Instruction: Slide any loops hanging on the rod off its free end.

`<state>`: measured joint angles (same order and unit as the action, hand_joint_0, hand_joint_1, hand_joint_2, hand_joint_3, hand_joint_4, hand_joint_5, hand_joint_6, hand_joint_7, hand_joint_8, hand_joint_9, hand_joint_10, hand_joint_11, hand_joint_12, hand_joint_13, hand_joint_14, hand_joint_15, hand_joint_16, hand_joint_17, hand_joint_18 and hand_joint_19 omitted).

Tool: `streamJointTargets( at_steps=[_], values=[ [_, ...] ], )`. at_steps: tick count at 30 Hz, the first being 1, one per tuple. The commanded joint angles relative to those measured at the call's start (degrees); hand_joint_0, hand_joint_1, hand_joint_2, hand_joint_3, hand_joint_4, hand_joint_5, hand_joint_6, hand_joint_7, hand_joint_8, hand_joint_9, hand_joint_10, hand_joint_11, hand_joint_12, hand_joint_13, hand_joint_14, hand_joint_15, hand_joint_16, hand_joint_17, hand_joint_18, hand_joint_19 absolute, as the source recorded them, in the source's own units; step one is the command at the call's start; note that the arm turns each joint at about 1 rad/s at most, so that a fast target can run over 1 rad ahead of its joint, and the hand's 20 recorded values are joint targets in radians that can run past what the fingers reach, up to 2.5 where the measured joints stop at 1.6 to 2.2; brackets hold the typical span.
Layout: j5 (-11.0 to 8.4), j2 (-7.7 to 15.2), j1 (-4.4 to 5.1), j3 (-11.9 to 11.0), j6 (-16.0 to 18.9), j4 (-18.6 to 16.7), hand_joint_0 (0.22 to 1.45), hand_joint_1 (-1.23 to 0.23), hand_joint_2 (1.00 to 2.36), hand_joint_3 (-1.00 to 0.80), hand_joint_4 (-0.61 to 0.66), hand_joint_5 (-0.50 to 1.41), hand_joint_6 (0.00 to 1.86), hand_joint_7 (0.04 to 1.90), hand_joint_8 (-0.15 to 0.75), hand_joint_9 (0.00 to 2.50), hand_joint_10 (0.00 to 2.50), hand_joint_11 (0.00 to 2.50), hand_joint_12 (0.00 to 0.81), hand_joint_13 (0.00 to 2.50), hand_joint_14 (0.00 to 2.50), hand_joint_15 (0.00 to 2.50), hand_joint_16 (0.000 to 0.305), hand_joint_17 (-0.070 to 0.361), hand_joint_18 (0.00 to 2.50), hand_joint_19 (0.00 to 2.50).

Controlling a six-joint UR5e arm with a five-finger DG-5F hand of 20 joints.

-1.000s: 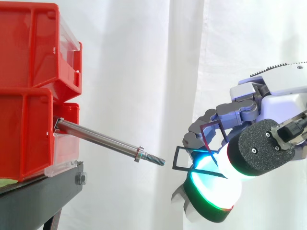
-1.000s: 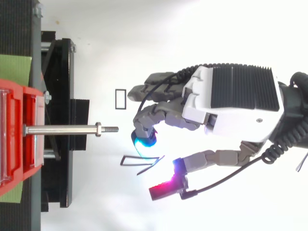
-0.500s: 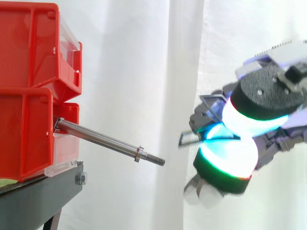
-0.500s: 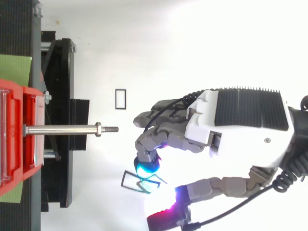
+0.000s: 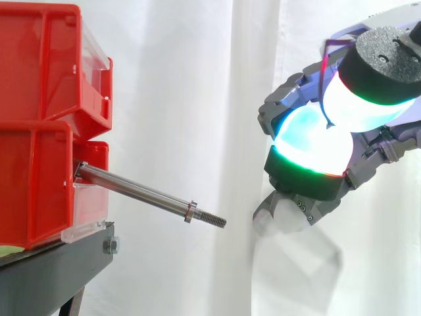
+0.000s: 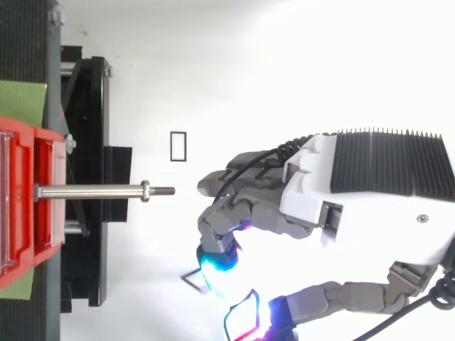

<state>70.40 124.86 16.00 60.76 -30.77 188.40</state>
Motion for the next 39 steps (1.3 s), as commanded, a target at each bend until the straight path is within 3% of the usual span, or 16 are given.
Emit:
streamJointTargets(
  at_steps=[1,7,18,39],
  values=[
    [-0.09,0.03,0.00,-0.03,0.80,0.04,0.63,-0.79,1.00,-0.45,0.13,-0.19,0.86,1.08,0.310,0.67,0.01,0.21,0.337,0.46,0.00,0.00,0.041,0.093,0.32,0.00],
    [-0.09,0.03,0.00,-0.03,0.97,0.12,0.62,-0.77,1.00,-0.45,0.13,-0.19,0.85,1.12,0.314,0.68,0.01,0.21,0.333,0.46,0.00,0.00,0.041,0.093,0.32,0.00],
    [0.00,0.03,0.00,-0.03,0.97,0.21,0.59,-0.74,1.02,-0.28,0.09,-0.18,0.87,1.17,0.324,0.70,0.01,0.21,0.328,0.44,0.00,0.00,0.041,0.091,0.28,0.00],
    [0.26,0.03,0.00,0.06,0.97,0.21,0.56,-0.79,1.00,-0.50,0.17,-0.18,0.84,1.14,0.321,0.71,0.01,0.22,0.335,0.43,0.00,0.00,0.042,0.094,0.28,0.00]
  ],
)
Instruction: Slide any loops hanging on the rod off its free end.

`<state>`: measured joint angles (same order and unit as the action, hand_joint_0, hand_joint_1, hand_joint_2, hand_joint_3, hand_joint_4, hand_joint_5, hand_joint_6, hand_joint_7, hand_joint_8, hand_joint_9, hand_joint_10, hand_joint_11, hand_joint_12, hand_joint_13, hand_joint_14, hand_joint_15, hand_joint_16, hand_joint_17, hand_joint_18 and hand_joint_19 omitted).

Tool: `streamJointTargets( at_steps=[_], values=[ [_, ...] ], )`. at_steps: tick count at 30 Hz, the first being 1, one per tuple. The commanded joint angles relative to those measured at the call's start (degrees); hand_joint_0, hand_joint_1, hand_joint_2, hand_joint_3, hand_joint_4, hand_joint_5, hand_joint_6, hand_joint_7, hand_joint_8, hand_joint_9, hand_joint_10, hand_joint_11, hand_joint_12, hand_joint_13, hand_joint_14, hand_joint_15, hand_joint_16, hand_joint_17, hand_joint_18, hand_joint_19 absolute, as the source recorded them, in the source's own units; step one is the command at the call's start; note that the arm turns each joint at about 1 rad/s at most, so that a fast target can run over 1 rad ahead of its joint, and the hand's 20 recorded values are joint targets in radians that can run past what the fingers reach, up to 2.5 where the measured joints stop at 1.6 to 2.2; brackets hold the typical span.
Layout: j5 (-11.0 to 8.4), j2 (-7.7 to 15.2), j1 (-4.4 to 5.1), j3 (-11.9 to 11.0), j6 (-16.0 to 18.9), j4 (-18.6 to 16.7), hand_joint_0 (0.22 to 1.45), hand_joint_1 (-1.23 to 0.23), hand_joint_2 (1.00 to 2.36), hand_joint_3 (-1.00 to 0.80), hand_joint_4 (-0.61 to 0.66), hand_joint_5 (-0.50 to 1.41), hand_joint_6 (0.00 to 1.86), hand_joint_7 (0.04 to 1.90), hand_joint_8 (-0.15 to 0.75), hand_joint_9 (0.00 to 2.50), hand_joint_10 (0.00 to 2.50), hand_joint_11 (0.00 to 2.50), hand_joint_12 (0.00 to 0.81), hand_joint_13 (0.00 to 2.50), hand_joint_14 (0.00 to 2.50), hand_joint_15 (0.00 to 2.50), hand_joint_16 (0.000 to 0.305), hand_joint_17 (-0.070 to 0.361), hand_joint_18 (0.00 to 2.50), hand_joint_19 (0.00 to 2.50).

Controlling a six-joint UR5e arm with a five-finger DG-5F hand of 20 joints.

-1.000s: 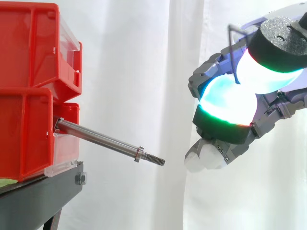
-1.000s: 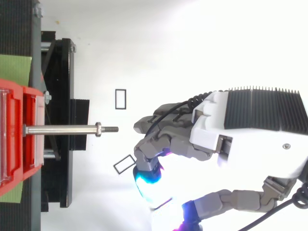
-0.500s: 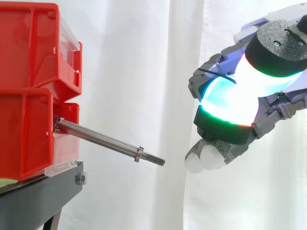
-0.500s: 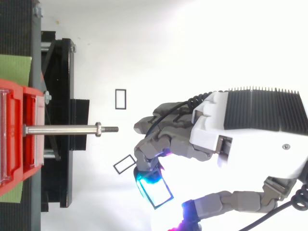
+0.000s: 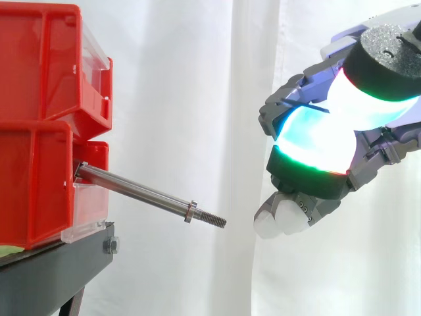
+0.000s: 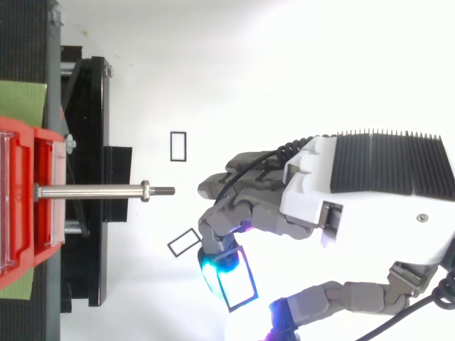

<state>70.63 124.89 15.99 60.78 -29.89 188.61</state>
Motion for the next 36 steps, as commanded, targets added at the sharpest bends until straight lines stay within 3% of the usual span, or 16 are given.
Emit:
streamJointTargets(
  at_steps=[1,24,36],
  values=[
    [0.04,0.01,-0.08,0.04,0.10,0.00,0.56,-0.79,1.00,-0.50,0.17,-0.18,0.84,1.14,0.319,0.71,0.01,0.22,0.336,0.43,0.00,0.00,0.042,0.094,0.28,0.00],
    [-0.23,0.01,-0.17,0.13,0.10,0.09,0.53,-0.64,1.00,-0.50,0.19,-0.16,0.80,1.12,0.327,0.71,0.01,0.22,0.341,0.43,0.00,0.00,0.043,0.097,0.27,0.00],
    [-0.14,0.01,-0.26,0.13,0.19,0.09,0.57,-0.69,1.02,-0.24,0.11,-0.17,0.86,1.17,0.327,0.73,0.01,0.23,0.328,0.43,0.00,0.00,0.040,0.091,0.26,0.00]
  ],
)
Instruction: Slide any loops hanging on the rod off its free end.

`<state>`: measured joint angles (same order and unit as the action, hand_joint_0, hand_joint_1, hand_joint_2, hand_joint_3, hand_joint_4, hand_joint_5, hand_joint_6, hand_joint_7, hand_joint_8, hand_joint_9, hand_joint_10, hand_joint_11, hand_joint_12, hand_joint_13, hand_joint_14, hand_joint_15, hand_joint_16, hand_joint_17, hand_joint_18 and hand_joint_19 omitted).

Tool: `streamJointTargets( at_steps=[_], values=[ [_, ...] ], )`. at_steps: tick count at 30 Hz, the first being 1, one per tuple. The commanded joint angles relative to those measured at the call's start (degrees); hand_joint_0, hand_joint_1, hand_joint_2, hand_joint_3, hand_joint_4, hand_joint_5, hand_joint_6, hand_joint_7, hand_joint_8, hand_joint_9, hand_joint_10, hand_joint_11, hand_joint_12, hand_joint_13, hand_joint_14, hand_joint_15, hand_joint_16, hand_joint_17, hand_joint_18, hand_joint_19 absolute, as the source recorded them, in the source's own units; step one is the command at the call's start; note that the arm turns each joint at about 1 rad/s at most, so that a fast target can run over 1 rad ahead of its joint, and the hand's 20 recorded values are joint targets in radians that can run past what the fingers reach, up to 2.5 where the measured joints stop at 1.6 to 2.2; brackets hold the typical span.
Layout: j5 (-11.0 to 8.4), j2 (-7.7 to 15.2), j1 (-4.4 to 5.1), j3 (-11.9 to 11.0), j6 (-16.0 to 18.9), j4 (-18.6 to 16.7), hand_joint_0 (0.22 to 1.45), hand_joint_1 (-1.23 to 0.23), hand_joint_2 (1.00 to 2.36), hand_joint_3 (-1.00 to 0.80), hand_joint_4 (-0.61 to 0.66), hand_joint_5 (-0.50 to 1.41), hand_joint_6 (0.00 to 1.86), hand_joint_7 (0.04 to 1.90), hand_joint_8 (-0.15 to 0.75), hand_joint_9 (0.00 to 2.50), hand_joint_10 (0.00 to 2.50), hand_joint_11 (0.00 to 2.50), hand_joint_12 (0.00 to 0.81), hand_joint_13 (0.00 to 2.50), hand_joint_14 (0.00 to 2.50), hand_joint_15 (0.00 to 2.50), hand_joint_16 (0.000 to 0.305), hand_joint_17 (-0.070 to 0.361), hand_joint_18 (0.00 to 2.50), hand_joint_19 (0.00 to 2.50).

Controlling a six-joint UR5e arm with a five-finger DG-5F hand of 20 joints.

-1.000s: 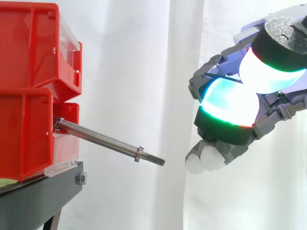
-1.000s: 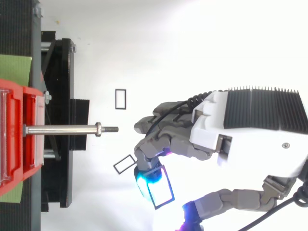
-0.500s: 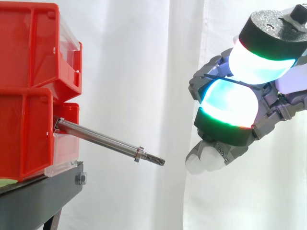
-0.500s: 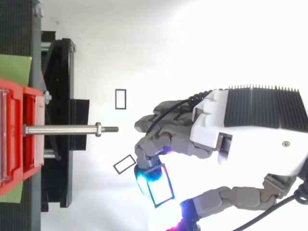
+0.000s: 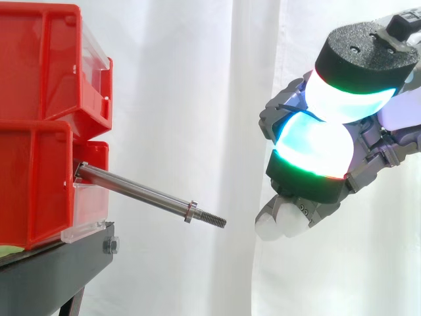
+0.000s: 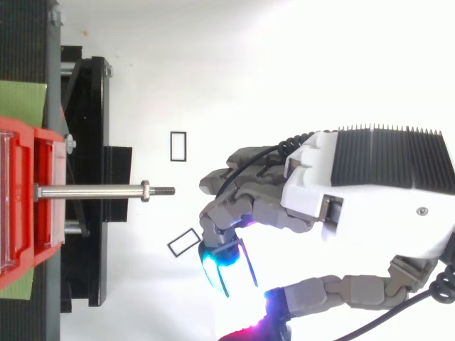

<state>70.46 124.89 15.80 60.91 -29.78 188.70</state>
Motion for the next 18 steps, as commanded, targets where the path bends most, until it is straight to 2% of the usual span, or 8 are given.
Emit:
streamJointTargets(
  at_steps=[1,9,18],
  values=[
    [0.03,0.00,0.02,0.00,0.07,0.00,0.58,-0.70,1.02,-0.23,0.10,-0.17,0.86,1.18,0.326,0.73,0.01,0.24,0.328,0.43,0.00,0.00,0.040,0.090,0.26,0.00],
    [0.03,0.00,-0.06,0.09,0.07,0.35,0.60,-0.78,1.02,-0.27,0.03,-0.18,0.87,1.14,0.317,0.73,0.01,0.24,0.329,0.43,0.00,0.00,0.041,0.092,0.27,0.00],
    [0.12,0.00,0.02,0.18,0.07,0.35,0.62,-0.79,1.02,-0.29,0.01,-0.18,0.87,1.16,0.312,0.73,0.01,0.24,0.332,0.43,0.00,0.00,0.041,0.093,0.27,0.00]
  ],
)
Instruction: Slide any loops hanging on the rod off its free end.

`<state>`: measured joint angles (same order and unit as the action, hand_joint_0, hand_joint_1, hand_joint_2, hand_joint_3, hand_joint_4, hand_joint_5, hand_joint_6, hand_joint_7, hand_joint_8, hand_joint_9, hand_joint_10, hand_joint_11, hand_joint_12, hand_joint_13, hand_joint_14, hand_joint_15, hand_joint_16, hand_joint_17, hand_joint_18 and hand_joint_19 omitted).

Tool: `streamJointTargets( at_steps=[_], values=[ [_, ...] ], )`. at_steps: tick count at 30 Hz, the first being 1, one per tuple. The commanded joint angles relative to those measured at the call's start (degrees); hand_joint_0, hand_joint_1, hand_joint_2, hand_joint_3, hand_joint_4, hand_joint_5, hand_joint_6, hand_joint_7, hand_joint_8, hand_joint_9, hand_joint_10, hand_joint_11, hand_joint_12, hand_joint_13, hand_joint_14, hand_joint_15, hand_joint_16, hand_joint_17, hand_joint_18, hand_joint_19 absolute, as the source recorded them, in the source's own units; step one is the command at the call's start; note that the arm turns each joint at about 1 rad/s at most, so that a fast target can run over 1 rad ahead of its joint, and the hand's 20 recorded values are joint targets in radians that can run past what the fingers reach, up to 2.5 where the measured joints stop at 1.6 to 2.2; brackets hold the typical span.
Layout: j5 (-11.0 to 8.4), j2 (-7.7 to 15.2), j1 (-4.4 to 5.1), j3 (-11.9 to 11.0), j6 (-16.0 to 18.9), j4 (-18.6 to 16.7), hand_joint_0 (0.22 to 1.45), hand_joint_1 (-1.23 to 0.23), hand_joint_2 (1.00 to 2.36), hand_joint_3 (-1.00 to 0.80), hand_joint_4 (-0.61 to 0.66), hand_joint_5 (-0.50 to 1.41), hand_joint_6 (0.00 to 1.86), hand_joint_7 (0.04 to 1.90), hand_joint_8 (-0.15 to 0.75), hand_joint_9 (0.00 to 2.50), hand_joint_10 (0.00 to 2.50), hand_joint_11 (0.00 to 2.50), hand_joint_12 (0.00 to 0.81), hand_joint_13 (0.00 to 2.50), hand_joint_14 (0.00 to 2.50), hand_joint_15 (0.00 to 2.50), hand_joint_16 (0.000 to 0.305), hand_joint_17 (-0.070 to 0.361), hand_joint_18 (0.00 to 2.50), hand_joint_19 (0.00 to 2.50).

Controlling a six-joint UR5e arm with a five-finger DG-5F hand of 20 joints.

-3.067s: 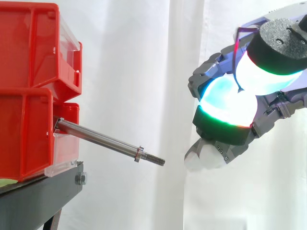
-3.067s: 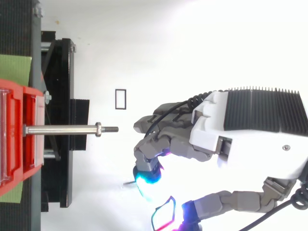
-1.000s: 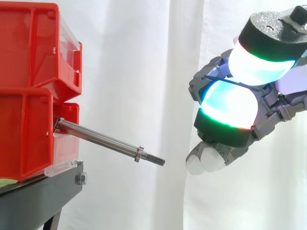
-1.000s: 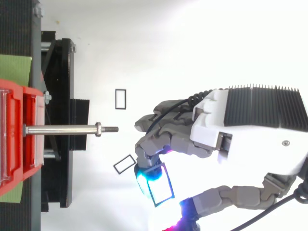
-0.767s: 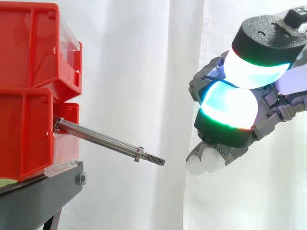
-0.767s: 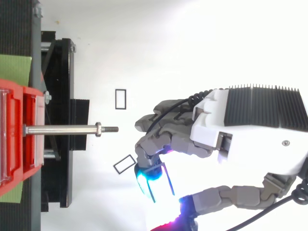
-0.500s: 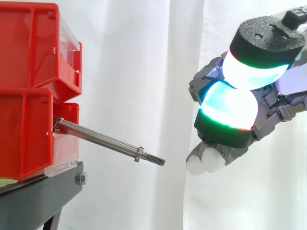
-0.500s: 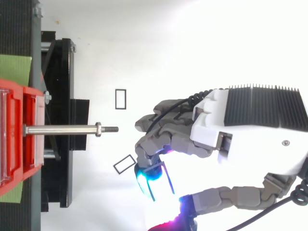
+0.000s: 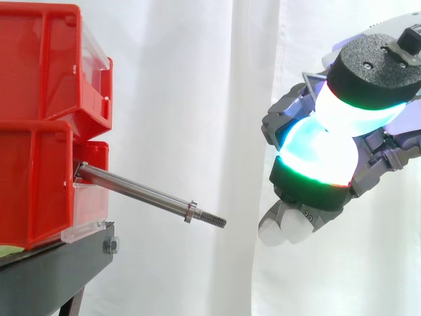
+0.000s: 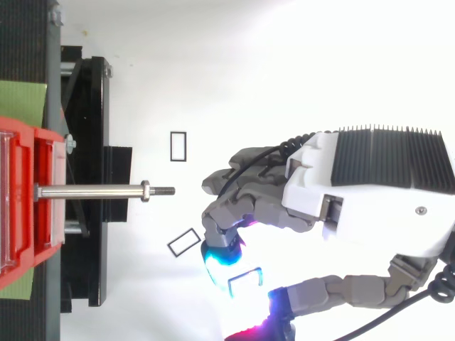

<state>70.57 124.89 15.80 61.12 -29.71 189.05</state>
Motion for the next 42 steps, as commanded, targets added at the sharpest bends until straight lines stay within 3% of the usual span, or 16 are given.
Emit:
streamJointTargets(
  at_steps=[1,7,16,24,32,42],
  values=[
    [0.01,0.00,0.03,0.05,0.00,0.00,0.61,-0.78,1.02,-0.29,0.01,-0.18,0.87,1.16,0.314,0.73,0.01,0.24,0.332,0.43,0.00,0.00,0.041,0.093,0.27,0.00],
    [0.01,0.00,0.03,0.05,0.26,0.00,0.61,-0.76,1.02,-0.27,0.03,-0.18,0.87,1.16,0.315,0.73,0.01,0.23,0.331,0.43,0.00,0.00,0.041,0.092,0.27,0.00],
    [0.01,0.00,0.11,0.14,3.60,0.00,0.60,-0.75,1.02,-0.24,0.03,-0.18,0.88,1.17,0.316,0.74,0.01,0.23,0.326,0.42,0.00,0.00,0.040,0.091,0.27,0.00],
    [0.01,0.00,0.20,4.63,3.60,-1.93,0.59,-0.74,1.02,-0.22,0.02,-0.17,0.88,1.17,0.319,0.74,0.01,0.23,0.331,0.43,0.00,0.00,0.041,0.093,0.27,0.00],
    [0.19,0.00,0.29,6.38,3.60,-3.16,0.58,-0.73,1.02,-0.17,0.00,-0.17,0.89,1.18,0.320,0.75,0.01,0.22,0.334,0.43,0.00,0.00,0.042,0.094,0.28,0.00],
    [0.27,0.00,0.46,6.47,3.51,-3.86,0.58,-0.72,1.02,-0.14,-0.02,-0.17,0.89,1.18,0.327,0.77,0.01,0.23,0.334,0.43,0.00,0.00,0.042,0.094,0.28,0.00]
  ],
)
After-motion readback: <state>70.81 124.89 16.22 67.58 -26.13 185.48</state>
